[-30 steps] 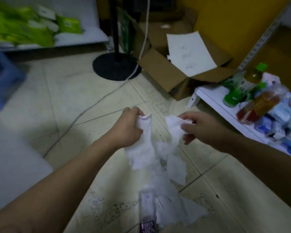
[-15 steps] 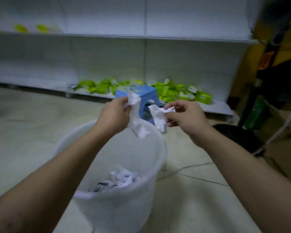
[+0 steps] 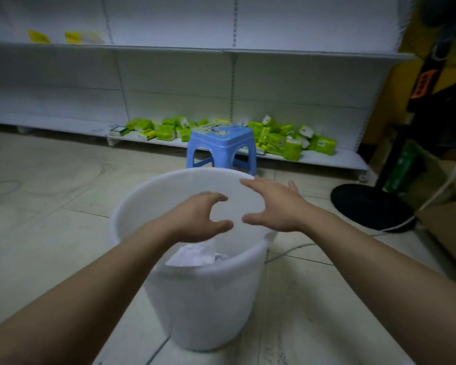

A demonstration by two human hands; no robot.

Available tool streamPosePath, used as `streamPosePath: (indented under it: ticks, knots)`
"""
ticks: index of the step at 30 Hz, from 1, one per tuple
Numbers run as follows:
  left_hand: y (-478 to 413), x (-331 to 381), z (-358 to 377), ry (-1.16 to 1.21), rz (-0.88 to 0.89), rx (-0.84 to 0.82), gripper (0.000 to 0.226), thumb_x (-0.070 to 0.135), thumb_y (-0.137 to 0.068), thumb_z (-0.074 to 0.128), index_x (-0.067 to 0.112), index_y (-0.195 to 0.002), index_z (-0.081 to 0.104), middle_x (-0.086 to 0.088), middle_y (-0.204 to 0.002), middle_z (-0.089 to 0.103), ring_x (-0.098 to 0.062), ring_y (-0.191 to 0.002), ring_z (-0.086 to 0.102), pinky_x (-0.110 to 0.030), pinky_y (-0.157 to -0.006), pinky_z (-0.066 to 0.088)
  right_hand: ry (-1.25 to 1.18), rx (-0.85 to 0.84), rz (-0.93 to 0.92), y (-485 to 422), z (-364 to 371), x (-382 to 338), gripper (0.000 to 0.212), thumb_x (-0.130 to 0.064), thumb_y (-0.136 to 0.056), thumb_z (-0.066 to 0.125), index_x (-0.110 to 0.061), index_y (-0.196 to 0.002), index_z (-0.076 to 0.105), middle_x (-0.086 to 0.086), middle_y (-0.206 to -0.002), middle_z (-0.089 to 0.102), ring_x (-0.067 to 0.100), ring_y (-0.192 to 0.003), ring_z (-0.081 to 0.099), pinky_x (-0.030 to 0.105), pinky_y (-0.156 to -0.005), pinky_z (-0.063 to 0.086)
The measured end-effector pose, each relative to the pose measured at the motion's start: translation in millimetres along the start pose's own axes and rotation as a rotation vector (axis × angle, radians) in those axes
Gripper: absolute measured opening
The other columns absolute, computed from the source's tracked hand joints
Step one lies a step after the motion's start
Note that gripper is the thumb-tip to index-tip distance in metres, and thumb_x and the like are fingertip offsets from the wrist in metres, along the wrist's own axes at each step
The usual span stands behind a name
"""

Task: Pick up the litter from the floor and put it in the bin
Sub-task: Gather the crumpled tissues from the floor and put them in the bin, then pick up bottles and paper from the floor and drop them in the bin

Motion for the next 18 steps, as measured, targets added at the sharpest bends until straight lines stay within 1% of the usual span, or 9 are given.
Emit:
streamPosePath:
  ticks: [3,6,9,11,13,14,15,17,18]
  knots:
    - [-10,41,18,0.058,0.165,0.016,0.062,0.047,-0.080,0.065,0.025,-0.135,0.046,0.002,-0.140,0.050,-0.016,-0.127,0.045,-0.030,-0.105,0.033,-0.005,-0.030,0.107,14,-2,36,0.090,-0.058,-0.073,0.066,-0.044,-0.148,0.018,0.001,-0.161,0.017,0.020,-0.148,0.015,0.061,-0.115,0.006]
    - [-16,83,41,0.160,0.310,0.069,0.057,0.042,-0.080,0.067,0.021,-0.131,0.051,-0.002,-0.135,0.055,-0.018,-0.124,0.049,-0.029,-0.103,0.034,-0.008,-0.038,0.215,30,-1,75,0.096,-0.057,-0.072,0.070,-0.043,-0.149,0.014,0.004,-0.162,0.011,0.021,-0.149,0.012,0.060,-0.116,0.008]
    - [-17,117,74,0.189,0.413,0.046,0.055,0.037,-0.081,0.066,0.021,-0.131,0.051,-0.003,-0.133,0.055,-0.021,-0.121,0.051,-0.035,-0.102,0.039,0.030,-0.060,0.321,50,4,112,0.100,-0.057,-0.072,0.070,-0.043,-0.150,0.008,0.003,-0.163,0.009,0.023,-0.149,0.012,0.061,-0.116,0.009]
    - [-14,142,88,0.153,0.482,0.070,0.052,0.034,-0.083,0.063,0.021,-0.131,0.049,-0.004,-0.137,0.051,-0.021,-0.127,0.044,-0.037,-0.102,0.039,0.062,-0.102,0.393,70,10,136,0.100,-0.057,-0.073,0.069,-0.043,-0.150,0.007,0.002,-0.163,0.008,0.023,-0.149,0.011,0.062,-0.115,0.009]
    - [-9,170,100,0.053,0.603,0.098,0.047,0.029,-0.084,0.062,0.017,-0.128,0.051,-0.006,-0.138,0.048,-0.020,-0.134,0.036,-0.036,-0.104,0.035,0.093,-0.156,0.474,96,15,160,0.100,-0.057,-0.074,0.069,-0.041,-0.150,0.006,0.003,-0.163,0.008,0.023,-0.149,0.011,0.061,-0.116,0.011]
    - [-6,183,109,-0.044,0.663,0.088,0.043,0.028,-0.084,0.061,0.016,-0.124,0.053,-0.007,-0.135,0.051,-0.022,-0.131,0.038,-0.035,-0.104,0.033,0.094,-0.176,0.521,111,17,173,0.100,-0.057,-0.074,0.069,-0.040,-0.151,0.006,0.003,-0.163,0.009,0.024,-0.149,0.013,0.058,-0.117,0.015]
    - [-5,190,119,-0.146,0.693,0.062,0.039,0.029,-0.083,0.061,0.015,-0.119,0.054,-0.008,-0.128,0.054,-0.023,-0.124,0.043,-0.035,-0.102,0.033,0.088,-0.191,0.570,126,18,185,0.100,-0.057,-0.075,0.069,-0.039,-0.151,0.007,0.003,-0.163,0.010,0.024,-0.148,0.015,0.054,-0.117,0.019]
    - [-9,193,134,-0.281,0.681,-0.002,0.034,0.031,-0.084,0.059,0.015,-0.113,0.053,-0.008,-0.118,0.055,-0.026,-0.114,0.048,-0.036,-0.099,0.034,0.084,-0.211,0.646,152,19,204,0.100,-0.057,-0.075,0.069,-0.038,-0.150,0.007,0.000,-0.162,0.012,0.023,-0.147,0.019,0.049,-0.117,0.024]
    - [-13,194,137,-0.311,0.673,-0.015,0.034,0.032,-0.084,0.059,0.014,-0.113,0.052,-0.009,-0.118,0.055,-0.026,-0.114,0.048,-0.038,-0.101,0.033,0.094,-0.221,0.666,162,19,209,0.100,-0.058,-0.075,0.069,-0.038,-0.150,0.006,-0.001,-0.162,0.013,0.023,-0.147,0.020,0.049,-0.117,0.024]
Point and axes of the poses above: each hand's wrist, its own y-axis away from the middle knuckle, its own z-axis out of the palm, x = y × z, the point moved 7 cm from there along -y, towards the middle knuckle
